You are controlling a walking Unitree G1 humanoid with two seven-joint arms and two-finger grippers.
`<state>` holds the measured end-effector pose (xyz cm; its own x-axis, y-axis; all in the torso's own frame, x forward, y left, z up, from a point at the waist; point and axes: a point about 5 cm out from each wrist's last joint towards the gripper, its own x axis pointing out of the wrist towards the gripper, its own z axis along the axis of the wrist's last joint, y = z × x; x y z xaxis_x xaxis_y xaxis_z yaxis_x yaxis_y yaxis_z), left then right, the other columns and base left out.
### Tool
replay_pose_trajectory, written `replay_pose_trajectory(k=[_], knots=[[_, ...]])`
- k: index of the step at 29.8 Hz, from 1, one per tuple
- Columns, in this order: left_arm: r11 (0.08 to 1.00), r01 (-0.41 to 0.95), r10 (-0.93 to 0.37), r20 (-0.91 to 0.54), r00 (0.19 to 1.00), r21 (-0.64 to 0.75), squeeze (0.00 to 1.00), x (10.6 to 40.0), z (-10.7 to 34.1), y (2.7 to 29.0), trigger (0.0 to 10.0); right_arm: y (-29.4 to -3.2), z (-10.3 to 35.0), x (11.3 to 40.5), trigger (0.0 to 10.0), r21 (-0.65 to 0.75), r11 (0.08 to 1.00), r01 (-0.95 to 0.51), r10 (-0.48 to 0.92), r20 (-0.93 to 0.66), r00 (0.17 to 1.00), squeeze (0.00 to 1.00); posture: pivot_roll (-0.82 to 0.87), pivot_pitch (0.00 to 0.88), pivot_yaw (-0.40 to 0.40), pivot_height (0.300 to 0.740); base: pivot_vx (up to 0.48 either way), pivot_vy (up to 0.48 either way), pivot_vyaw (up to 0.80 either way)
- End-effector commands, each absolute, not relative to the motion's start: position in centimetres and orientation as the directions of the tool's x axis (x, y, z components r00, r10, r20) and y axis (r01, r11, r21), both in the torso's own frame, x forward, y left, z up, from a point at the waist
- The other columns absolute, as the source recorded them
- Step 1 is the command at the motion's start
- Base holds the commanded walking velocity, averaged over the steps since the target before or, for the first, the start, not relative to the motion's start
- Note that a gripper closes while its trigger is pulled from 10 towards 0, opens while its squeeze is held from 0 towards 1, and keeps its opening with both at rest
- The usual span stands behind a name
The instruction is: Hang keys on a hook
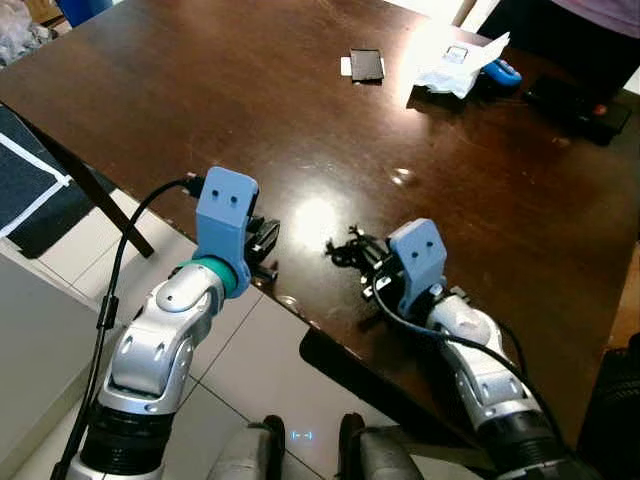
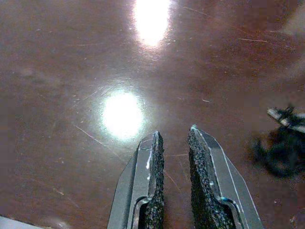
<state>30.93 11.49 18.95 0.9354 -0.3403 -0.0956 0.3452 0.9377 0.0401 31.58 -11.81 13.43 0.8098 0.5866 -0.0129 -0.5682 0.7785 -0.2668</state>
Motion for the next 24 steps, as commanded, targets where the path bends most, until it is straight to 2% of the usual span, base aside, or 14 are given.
replay_pose_trajectory(k=[1, 7, 10, 11, 12, 15, 17, 21, 22, 24], knots=[[0.938, 0.343, -0.337, -0.115, 0.934, 0.038, 0.00, 30.8, 18.6, 11.5, 10.0, -10.7, 11.6, 30.7, 10.0, -0.224, 0.744, -0.630, 0.626, -0.097, 0.774, 0.00, 0.03, 0.239, 0.122, 0.740, 0.000, 0.000, 0.00], [0.941, 0.337, -0.332, -0.106, 0.937, 0.034, 0.00, 30.8, 18.7, 11.5, 10.0, -10.0, 13.1, 30.3, 10.0, -0.217, 0.730, -0.648, 0.662, -0.013, 0.750, 0.00, 0.04, 0.234, 0.115, 0.740, 0.000, 0.000, 0.00], [0.938, 0.346, -0.344, -0.077, 0.936, 0.012, 0.00, 30.7, 19.2, 11.3, 10.0, -12.3, 15.0, 30.3, 10.0, -0.167, 0.810, -0.562, 0.579, 0.082, 0.811, 0.00, 0.04, 0.225, 0.106, 0.740, 0.000, 0.000, 0.00], [0.938, 0.346, -0.344, -0.077, 0.936, 0.012, 0.00, 30.7, 19.2, 11.3, 10.0, -12.3, 15.0, 30.3, 10.0, -0.167, 0.810, -0.562, 0.579, 0.082, 0.811, 0.00, 0.04, 0.225, 0.106, 0.740, 0.000, 0.000, 0.00], [0.932, 0.362, -0.362, -0.062, 0.930, -0.018, 0.00, 30.7, 19.5, 11.0, 10.0, -14.2, 15.1, 30.4, 10.0, -0.147, 0.855, -0.498, 0.513, 0.090, 0.854, 0.00, 0.03, 0.219, 0.103, 0.740, 0.000, 0.000, 0.00], [0.924, 0.380, -0.382, -0.050, 0.923, -0.044, 0.00, 30.7, 19.8, 10.6, 10.0, -15.5, 14.9, 30.3, 10.0, -0.138, 0.877, -0.461, 0.474, 0.076, 0.878, 0.00, 0.02, 0.215, 0.105, 0.740, 0.000, 0.000, 0.00], [0.907, 0.410, -0.414, -0.025, 0.910, -0.097, 0.00, 30.7, 20.6, 9.9, 10.0, -17.4, 14.5, 29.9, 10.0, -0.125, 0.902, -0.413, 0.422, 0.056, 0.905, 0.00, 0.01, 0.203, 0.108, 0.740, 0.000, 0.000, 0.00], [0.891, 0.434, -0.438, 0.001, 0.899, -0.133, 0.00, 30.7, 21.4, 9.3, 10.0, -18.8, 14.2, 29.4, 10.0, -0.116, 0.919, -0.377, 0.384, 0.045, 0.922, 0.00, 0.00, 0.194, 0.112, 0.740, 0.000, 0.000, 0.00], [0.891, 0.434, -0.438, 0.001, 0.899, -0.133, 0.00, 30.7, 21.4, 9.3, 10.0, -18.8, 14.2, 29.4, 10.0, -0.116, 0.919, -0.377, 0.384, 0.045, 0.922, 0.00, 0.00, 0.194, 0.112, 0.740, 0.000, 0.000, 0.00], [0.882, 0.461, -0.464, -0.003, 0.886, -0.099, 0.00, 30.8, 21.9, 9.0, 10.0, -20.5, 13.8, 28.3, 10.0, -0.098, 0.938, -0.333, 0.337, 0.030, 0.941, 0.00, -0.02, 0.180, 0.120, 0.740, 0.000, 0.000, 0.00]])
